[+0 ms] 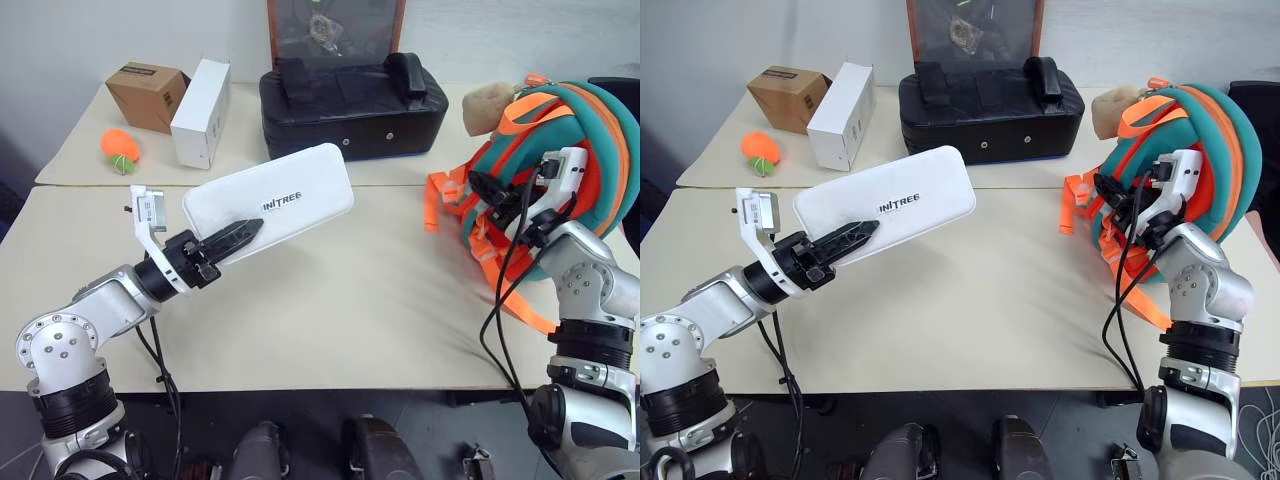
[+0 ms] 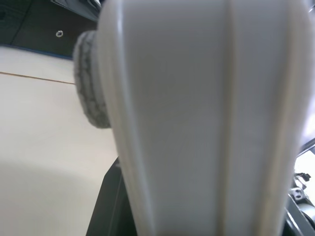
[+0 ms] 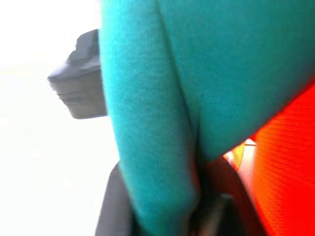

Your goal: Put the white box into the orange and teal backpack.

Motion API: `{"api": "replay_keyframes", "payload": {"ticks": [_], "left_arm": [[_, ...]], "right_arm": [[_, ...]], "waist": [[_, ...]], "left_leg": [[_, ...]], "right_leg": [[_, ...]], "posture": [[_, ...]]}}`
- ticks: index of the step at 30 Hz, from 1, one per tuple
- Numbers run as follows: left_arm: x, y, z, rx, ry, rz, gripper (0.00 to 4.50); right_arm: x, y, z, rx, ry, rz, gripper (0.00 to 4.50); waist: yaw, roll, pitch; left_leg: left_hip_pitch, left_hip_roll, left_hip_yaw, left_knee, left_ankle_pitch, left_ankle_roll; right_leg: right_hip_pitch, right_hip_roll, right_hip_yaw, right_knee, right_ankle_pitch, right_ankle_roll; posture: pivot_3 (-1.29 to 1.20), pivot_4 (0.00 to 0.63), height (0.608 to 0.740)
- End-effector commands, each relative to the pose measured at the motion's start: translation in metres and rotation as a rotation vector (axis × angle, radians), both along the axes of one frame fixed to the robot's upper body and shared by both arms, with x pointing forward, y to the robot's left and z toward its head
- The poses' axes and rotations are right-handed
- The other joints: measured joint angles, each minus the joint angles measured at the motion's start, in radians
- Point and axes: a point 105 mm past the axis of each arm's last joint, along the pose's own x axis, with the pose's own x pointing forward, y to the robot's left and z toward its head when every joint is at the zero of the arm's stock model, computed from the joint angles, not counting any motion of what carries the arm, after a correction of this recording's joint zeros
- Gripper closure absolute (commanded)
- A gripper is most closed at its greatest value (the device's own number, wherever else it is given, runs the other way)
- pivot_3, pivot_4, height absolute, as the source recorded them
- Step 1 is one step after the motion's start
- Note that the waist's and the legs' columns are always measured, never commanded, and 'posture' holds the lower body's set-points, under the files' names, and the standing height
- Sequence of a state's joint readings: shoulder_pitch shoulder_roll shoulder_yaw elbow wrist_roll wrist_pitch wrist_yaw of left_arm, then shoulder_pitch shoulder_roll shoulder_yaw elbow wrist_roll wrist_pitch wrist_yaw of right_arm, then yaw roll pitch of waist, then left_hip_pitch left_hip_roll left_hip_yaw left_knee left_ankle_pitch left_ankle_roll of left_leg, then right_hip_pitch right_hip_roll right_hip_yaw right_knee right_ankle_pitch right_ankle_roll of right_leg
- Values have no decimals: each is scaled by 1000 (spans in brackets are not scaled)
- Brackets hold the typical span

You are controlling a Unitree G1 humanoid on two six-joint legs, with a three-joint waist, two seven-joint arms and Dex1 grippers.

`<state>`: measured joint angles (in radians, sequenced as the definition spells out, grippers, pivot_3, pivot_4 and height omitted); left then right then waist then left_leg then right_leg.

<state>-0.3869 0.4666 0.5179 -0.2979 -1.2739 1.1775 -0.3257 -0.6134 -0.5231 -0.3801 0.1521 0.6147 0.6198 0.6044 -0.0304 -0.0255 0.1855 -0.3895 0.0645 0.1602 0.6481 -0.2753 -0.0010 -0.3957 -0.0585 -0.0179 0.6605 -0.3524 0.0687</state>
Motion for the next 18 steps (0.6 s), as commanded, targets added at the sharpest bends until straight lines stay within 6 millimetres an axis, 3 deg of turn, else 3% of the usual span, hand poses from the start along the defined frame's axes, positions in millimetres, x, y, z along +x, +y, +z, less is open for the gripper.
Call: {"api": "replay_keyframes", "payload": {"ticks": [1,3,6,10,15,18], "left_arm": [[1,7,15,-11,-66,23,3150],[4,10,17,-7,-76,39,3150],[13,21,32,15,-110,66,3150],[21,27,58,50,-174,68,3150],[21,22,78,92,-254,17,3150],[13,7,84,111,-310,-72,3150]], "right_arm": [[-27,22,29,-36,-98,213,4469],[-39,31,35,-54,-106,317,4469],[-83,54,43,-145,-93,627,4469],[-127,63,36,-262,-3,925,4469],[-154,65,47,-284,45,1122,4469],[-157,66,45,-328,58,1155,4469]], "waist": [[-1,0,0],[-1,1,0],[2,1,2],[3,0,3],[-2,0,3],[1,-1,4]], "left_leg": [[0,0,0,0,0,0],[0,0,0,0,0,0],[0,0,0,-1,0,0],[-1,0,-1,-2,0,0],[-1,0,1,-2,-2,2],[-1,1,0,-1,-2,1]], "right_leg": [[0,0,0,0,0,0],[0,0,0,0,0,0],[0,0,0,0,0,0],[-1,1,-1,-2,0,0],[-1,-1,0,-4,0,0],[-1,0,-1,-4,0,0]], "posture": [[0,150,740],[0,150,740],[0,150,740],[0,150,740],[0,150,740],[0,150,740]]}}
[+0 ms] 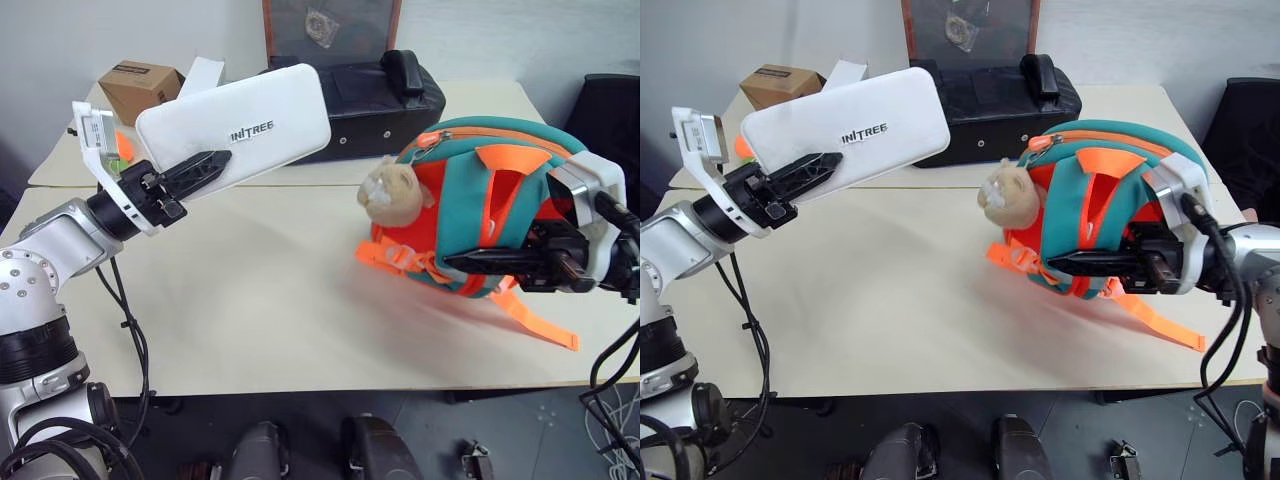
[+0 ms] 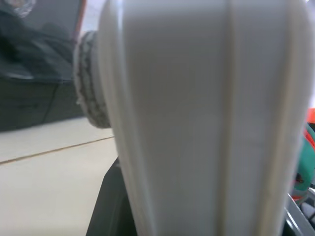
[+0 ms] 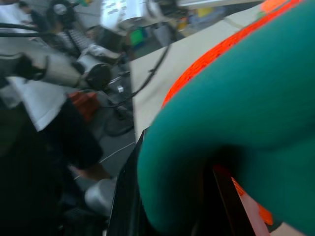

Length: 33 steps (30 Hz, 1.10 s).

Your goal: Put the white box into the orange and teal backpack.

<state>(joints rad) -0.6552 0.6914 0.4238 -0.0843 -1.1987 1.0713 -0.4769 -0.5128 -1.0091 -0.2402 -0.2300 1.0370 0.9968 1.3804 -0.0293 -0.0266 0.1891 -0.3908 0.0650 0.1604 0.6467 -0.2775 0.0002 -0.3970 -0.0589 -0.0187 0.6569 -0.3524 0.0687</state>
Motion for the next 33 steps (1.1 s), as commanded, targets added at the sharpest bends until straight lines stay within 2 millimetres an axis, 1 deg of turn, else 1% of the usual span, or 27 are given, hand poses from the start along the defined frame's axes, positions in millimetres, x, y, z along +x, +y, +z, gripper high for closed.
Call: {"api": "replay_keyframes", "payload": {"ticks": [1,4,7,9,11,13,17,20,22,28,30,33], "left_arm": [[-15,-13,18,35,-120,-91,3150],[-18,-24,12,95,-149,-132,3150],[-17,-28,8,131,-170,-153,3150],[-19,-37,2,199,-197,-205,3150],[-10,-45,-5,267,-225,-210,3150],[-3,-49,-8,299,-249,-212,3150],[3,-58,-13,362,-290,-284,3150],[7,-64,-18,432,-322,-337,3150],[14,-66,-18,473,-351,-347,3150],[22,-72,-6,516,-426,-401,3150],[23,-72,-2,519,-444,-415,3150],[23,-73,-1,535,-461,-444,3150]], "right_arm": [[-11,5,7,-27,-47,81,4469],[-11,3,-4,-55,-24,85,4469],[-13,1,-14,-88,-10,96,4469],[-16,-3,-20,-107,10,99,4469],[-16,-5,-23,-111,16,94,4469],[-16,-6,-23,-108,17,94,4469],[-19,-7,-23,-108,19,98,4469],[-19,-8,-20,-93,18,91,4469],[-21,-9,-13,-67,19,95,4469],[-33,-9,18,42,13,136,4469],[-35,-9,20,41,8,135,4469],[-35,-9,18,34,8,121,4469]], "waist": [[0,0,0],[1,-1,1],[2,-1,1],[2,-1,1],[2,-1,1],[3,-1,1],[3,-1,1],[4,-1,1],[12,-1,1],[27,-1,1],[28,-2,1],[26,-1,1]], "left_leg": [[0,0,0,0,0,0],[0,0,0,0,0,0],[0,0,0,0,0,0],[0,0,0,0,0,0],[0,0,0,1,0,0],[0,-1,1,1,0,0],[0,-1,0,2,1,1],[0,-1,0,1,0,1],[0,-1,-1,2,0,1],[-1,-1,0,3,-1,2],[-3,-1,-1,3,-1,2],[-6,-1,-2,3,-1,3]], "right_leg": [[0,0,0,0,0,0],[0,0,0,0,0,0],[0,0,0,0,0,0],[0,0,0,0,0,0],[0,0,0,0,0,0],[0,0,0,0,0,0],[1,0,0,0,0,0],[1,-1,0,0,0,0],[1,-1,0,0,0,0],[0,-1,-1,0,0,0],[-1,-1,-1,0,0,0],[-4,-1,-2,0,0,0]], "posture": [[0,150,740],[0,150,740],[0,150,740],[0,150,740],[0,150,740],[0,150,740],[0,150,740],[0,150,740],[0,150,740],[0,150,740],[0,150,740],[0,150,740]]}}
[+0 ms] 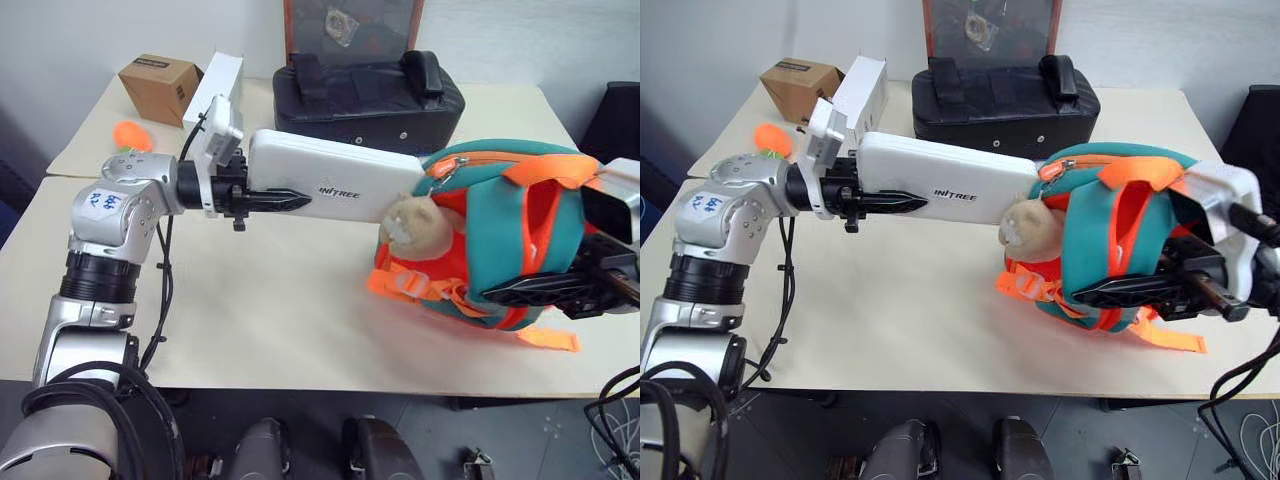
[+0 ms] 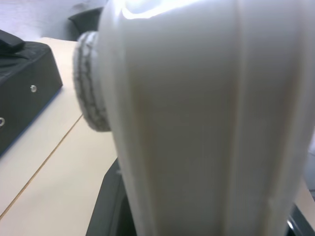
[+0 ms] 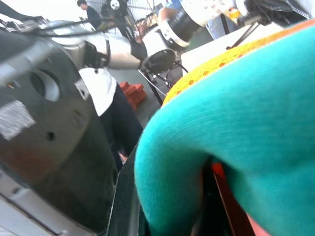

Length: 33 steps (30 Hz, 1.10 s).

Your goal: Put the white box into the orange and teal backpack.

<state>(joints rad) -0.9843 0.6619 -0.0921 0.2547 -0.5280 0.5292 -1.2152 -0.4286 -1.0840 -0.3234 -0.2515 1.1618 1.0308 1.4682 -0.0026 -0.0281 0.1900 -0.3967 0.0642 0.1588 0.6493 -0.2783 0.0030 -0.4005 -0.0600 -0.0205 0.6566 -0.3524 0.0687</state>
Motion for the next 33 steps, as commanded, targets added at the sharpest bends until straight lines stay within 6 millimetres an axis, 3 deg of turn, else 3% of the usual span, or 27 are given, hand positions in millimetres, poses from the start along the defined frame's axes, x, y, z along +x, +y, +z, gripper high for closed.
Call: {"api": "replay_keyframes", "payload": {"ticks": [1,7,9,12,15,19,22,28,33], "left_arm": [[-5,-5,14,17,-79,-60,3150],[13,-13,11,71,-177,-22,3150],[18,-12,19,58,-190,-9,3150],[16,-14,46,-34,-178,-35,3150],[11,-20,55,-84,-157,-87,3150],[4,-31,49,-80,-142,-137,3150],[-1,-38,32,-40,-128,-170,3150],[-3,-32,16,-2,-113,-157,3150],[-4,-27,19,63,-140,-182,3150]], "right_arm": [[-9,1,7,-7,-45,22,4469],[-14,4,-5,-33,-24,39,4469],[-15,5,-6,-36,-21,41,4469],[-15,5,-8,-42,-16,40,4469],[-13,6,-10,-40,-16,31,4469],[-11,9,-12,-34,-14,20,4469],[-8,10,-12,-30,-15,5,4469],[-1,9,-9,-19,-18,-32,4469],[4,8,-13,-25,-19,-53,4469]], "waist": [[-2,0,0],[1,0,0],[2,0,0],[-1,0,0],[-1,0,0],[-2,0,0],[-4,0,0],[-2,0,0],[-1,0,0]], "left_leg": [[-2,0,0,1,0,0],[-9,1,1,8,0,0],[-10,1,0,11,0,1],[-11,0,1,14,0,5],[-12,0,1,14,-1,6],[-12,0,1,14,-2,5],[-12,1,1,14,-2,5],[-12,0,1,17,-1,5],[-12,0,1,16,-1,5]], "right_leg": [[-2,0,0,0,0,0],[-10,1,0,6,0,0],[-9,0,0,6,1,2],[-8,0,1,6,2,4],[-9,-1,0,6,3,5],[-9,0,0,6,3,5],[-10,0,0,7,3,5],[-9,-1,1,10,3,5],[-9,0,1,10,3,5]], "posture": [[0,150,740],[0,150,740],[0,150,740],[0,150,740],[0,150,740],[0,150,740],[0,150,740],[0,150,740],[0,150,740]]}}
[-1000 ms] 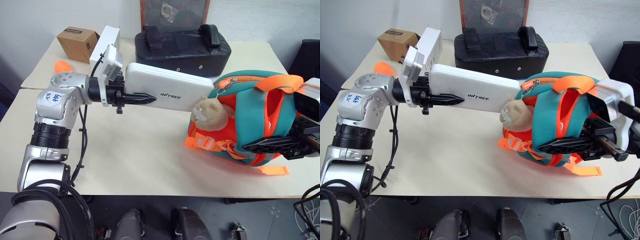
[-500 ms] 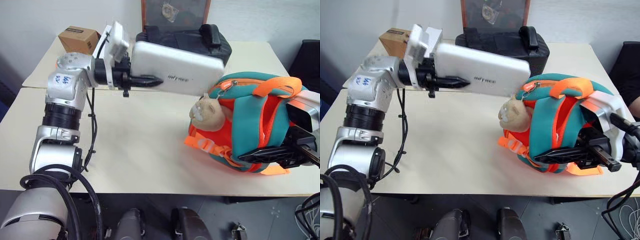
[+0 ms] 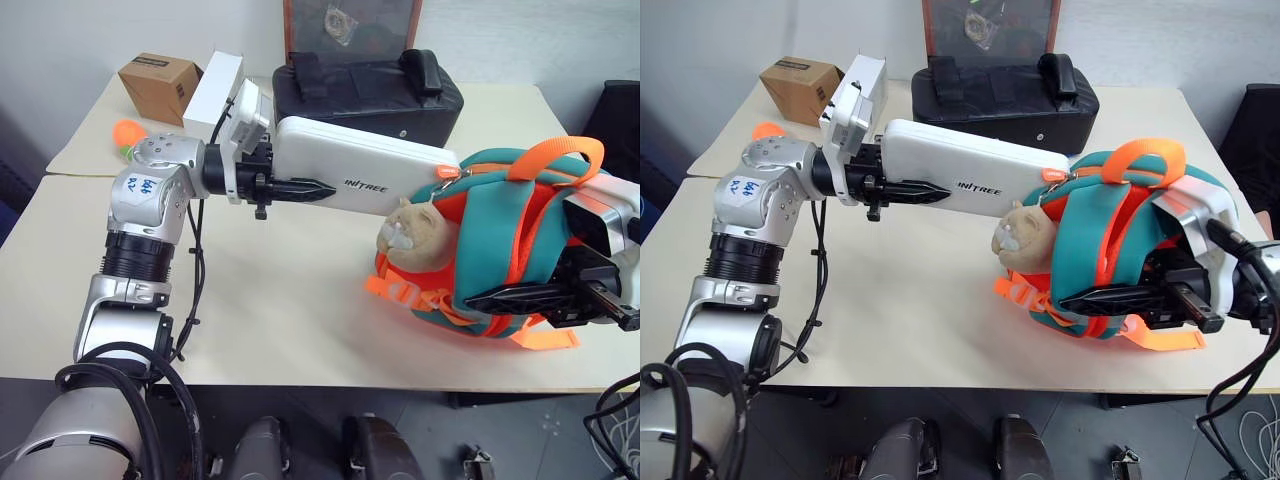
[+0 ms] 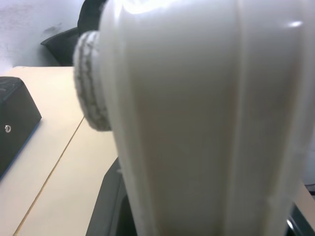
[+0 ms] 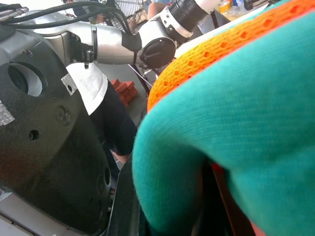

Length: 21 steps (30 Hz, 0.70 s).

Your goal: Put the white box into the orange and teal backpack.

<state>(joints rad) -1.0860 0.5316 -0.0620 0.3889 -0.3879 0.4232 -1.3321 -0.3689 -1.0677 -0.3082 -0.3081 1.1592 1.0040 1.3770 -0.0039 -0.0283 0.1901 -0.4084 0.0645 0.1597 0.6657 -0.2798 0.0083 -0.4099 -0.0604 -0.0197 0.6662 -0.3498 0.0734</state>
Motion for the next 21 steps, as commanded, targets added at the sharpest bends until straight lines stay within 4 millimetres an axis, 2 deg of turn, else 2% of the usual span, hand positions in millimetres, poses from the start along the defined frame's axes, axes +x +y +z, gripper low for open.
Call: {"api": "replay_keyframes", "payload": {"ticks": [1,6,11,17,21], "left_arm": [[-12,-5,9,84,-72,-96,3150],[-14,-15,-10,238,-108,-177,3150],[-6,-32,-13,251,-141,-184,3150],[6,-84,-11,104,-185,-131,3150],[-2,-122,-25,29,-143,-132,3150]], "right_arm": [[2,1,3,10,-29,-1,4469],[4,3,-1,-2,-38,5,4469],[4,7,-3,-6,-44,17,4469],[-1,14,-4,-3,-47,47,4469],[-5,19,-5,3,-50,60,4469]], "waist": [[0,0,0],[0,0,0],[0,0,0],[1,0,0],[1,0,0]], "left_leg": [[0,0,0,0,0,0],[0,0,0,0,0,0],[0,0,0,1,0,0],[0,0,0,1,0,0],[0,0,0,1,0,1]], "right_leg": [[0,0,0,0,0,0],[0,0,0,0,0,0],[0,0,0,0,0,0],[0,0,0,0,0,0],[0,0,0,0,0,0]], "posture": [[0,150,740],[0,150,740],[0,150,740],[0,150,740],[0,150,740]]}}
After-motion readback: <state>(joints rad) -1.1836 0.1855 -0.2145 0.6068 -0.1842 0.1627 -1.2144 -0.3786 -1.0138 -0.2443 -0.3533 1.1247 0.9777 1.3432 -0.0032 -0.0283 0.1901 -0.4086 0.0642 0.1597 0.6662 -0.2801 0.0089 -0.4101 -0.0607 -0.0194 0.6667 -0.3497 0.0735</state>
